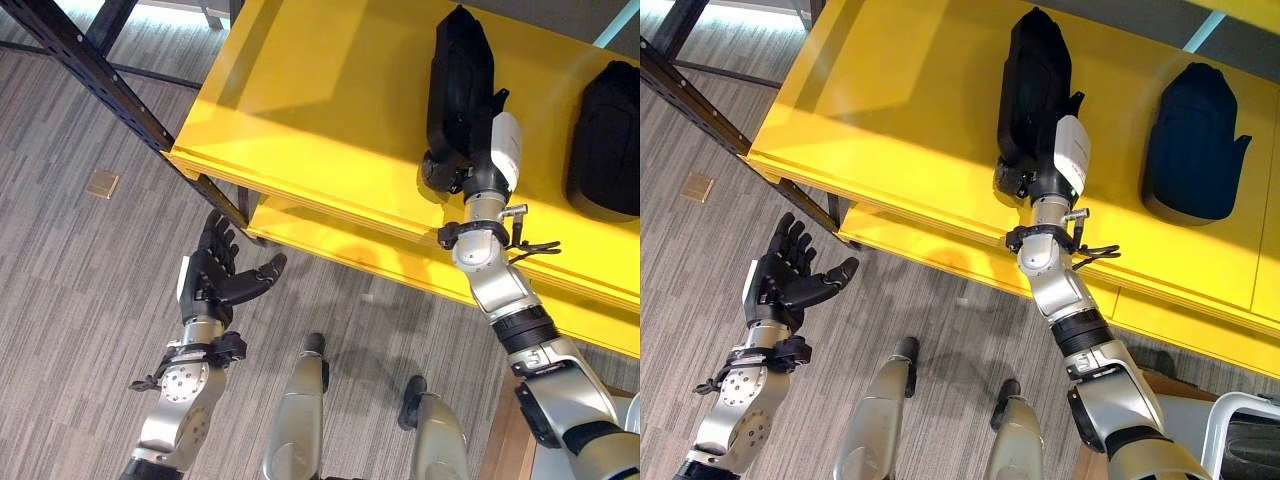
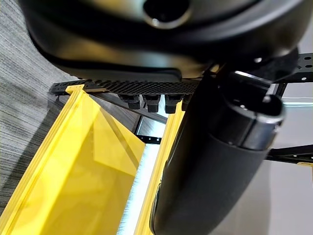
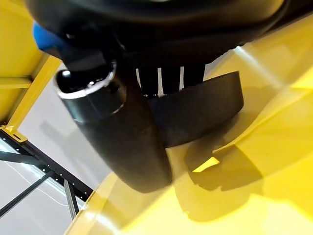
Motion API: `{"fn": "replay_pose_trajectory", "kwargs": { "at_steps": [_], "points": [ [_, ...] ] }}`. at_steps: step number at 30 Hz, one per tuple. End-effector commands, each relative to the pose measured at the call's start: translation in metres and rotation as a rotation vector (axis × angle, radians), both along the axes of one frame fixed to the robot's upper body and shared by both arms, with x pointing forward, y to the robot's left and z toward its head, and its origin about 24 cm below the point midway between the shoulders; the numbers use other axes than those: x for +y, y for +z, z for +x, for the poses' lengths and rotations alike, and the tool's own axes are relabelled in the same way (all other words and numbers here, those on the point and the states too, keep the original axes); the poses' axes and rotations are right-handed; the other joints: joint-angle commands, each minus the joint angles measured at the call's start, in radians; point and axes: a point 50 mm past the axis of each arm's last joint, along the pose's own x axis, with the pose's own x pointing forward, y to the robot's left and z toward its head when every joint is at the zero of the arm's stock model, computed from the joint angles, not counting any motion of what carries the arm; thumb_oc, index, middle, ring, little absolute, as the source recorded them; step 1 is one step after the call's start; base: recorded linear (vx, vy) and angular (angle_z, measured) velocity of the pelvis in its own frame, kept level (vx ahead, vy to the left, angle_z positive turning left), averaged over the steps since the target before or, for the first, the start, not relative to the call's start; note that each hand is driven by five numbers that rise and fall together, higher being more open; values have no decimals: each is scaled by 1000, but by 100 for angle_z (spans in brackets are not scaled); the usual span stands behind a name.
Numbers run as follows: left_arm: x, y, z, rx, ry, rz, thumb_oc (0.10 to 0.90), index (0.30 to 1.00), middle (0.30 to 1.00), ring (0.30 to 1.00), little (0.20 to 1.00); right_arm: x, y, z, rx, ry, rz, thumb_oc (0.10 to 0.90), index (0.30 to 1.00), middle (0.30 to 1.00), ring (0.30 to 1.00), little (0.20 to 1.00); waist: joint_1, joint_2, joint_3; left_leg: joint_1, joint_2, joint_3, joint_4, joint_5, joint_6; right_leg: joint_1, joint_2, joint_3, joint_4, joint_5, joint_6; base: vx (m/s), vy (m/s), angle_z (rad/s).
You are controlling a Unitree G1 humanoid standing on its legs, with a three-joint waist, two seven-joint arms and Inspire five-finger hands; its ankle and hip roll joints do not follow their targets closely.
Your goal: Move parts from the plastic box to the shelf.
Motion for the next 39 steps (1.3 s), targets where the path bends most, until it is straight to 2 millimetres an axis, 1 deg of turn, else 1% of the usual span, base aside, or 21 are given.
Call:
{"fn": "replay_pose_trajectory", "kwargs": {
  "at_steps": [1, 9, 13, 14, 18, 20, 24, 33, 34, 35, 39],
  "points": [
    [-7, 45, -9, -259, -38, 34, 900, 1000, 1000, 1000, 1000, 14, 67, -15, -315, 80, 16, 900, 1000, 1000, 1000, 1000, -4, 5, -66, 14, 112, -11, 11, -32, -25, 56, -23, 48, 21, -22, -5, 0, 0, 0],
    [-7, 45, -9, -256, -38, 31, 900, 1000, 1000, 1000, 1000, 21, 79, -27, -396, 129, 42, 900, 1000, 1000, 1000, 1000, -7, 4, -68, 15, 114, -10, 8, -32, -24, 52, -23, 49, 23, -24, -5, 0, 0, 0],
    [-6, 46, -10, -260, -37, 32, 900, 1000, 1000, 1000, 1000, 27, 90, -33, -463, 155, 83, 900, 1000, 1000, 1000, 1000, -6, 4, -74, 11, 114, -12, 6, -28, -23, 47, -20, 50, 25, -23, -6, 0, 0, 0],
    [-7, 46, -10, -258, -38, 31, 900, 1000, 1000, 1000, 1000, 28, 92, -33, -468, 161, 85, 900, 1000, 1000, 1000, 1000, -5, 3, -74, 12, 115, -11, 11, -34, -23, 50, -21, 51, 29, -28, -6, 0, 0, 0],
    [-6, 46, -10, -256, -33, 28, 900, 1000, 1000, 1000, 1000, 34, 103, -42, -534, 195, 104, 900, 1000, 1000, 1000, 1000, -8, 1, -79, 8, 113, -12, 7, -28, -23, 45, -19, 51, 26, -23, -7, 0, 0, 0],
    [-7, 46, -10, -255, -32, 27, 900, 1000, 1000, 1000, 1000, 37, 107, -47, -564, 216, 116, 900, 1000, 1000, 1000, 1000, -7, 0, -78, 10, 113, -11, 11, -34, -23, 48, -20, 50, 30, -27, -7, 0, 0, 0],
    [-8, 46, -10, -257, -39, 25, 900, 1000, 1000, 1000, 1000, 44, 114, -54, -607, 250, 123, 900, 1000, 1000, 1000, 1000, -8, -5, -83, 9, 112, -13, 4, -26, -22, 47, -21, 47, 27, -22, -8, 0, 0, 0],
    [-9, 47, -10, -255, -40, 23, 900, 1000, 1000, 1000, 1000, 48, 123, -70, -696, 299, 162, 900, 1000, 1000, 1000, 1000, -12, -12, -86, 7, 113, -15, 0, -22, -23, 44, -18, 48, 28, -20, -10, 0, 0, 0],
    [-10, 47, -10, -255, -42, 24, 900, 1000, 1000, 1000, 1000, 49, 124, -71, -703, 301, 163, 900, 1000, 1000, 1000, 1000, -11, -14, -84, 11, 114, -14, 4, -29, -24, 48, -18, 49, 30, -26, -10, 0, 0, 0],
    [-10, 47, -9, -256, -46, 24, 900, 1000, 1000, 1000, 1000, 49, 127, -73, -720, 305, 166, 900, 1000, 1000, 1000, 1000, -12, -15, -87, 9, 114, -14, -4, -20, -24, 45, -17, 48, 25, -20, -11, 0, 0, 0],
    [-11, 48, -8, -256, -54, 27, 900, 1000, 1000, 1000, 1000, 50, 133, -74, -739, 302, 143, 900, 1000, 1000, 1000, 1000, -14, -19, -89, 14, 117, -13, -9, -18, -25, 45, -15, 49, 26, -20, -12, 0, 0, 0]
  ]
}}
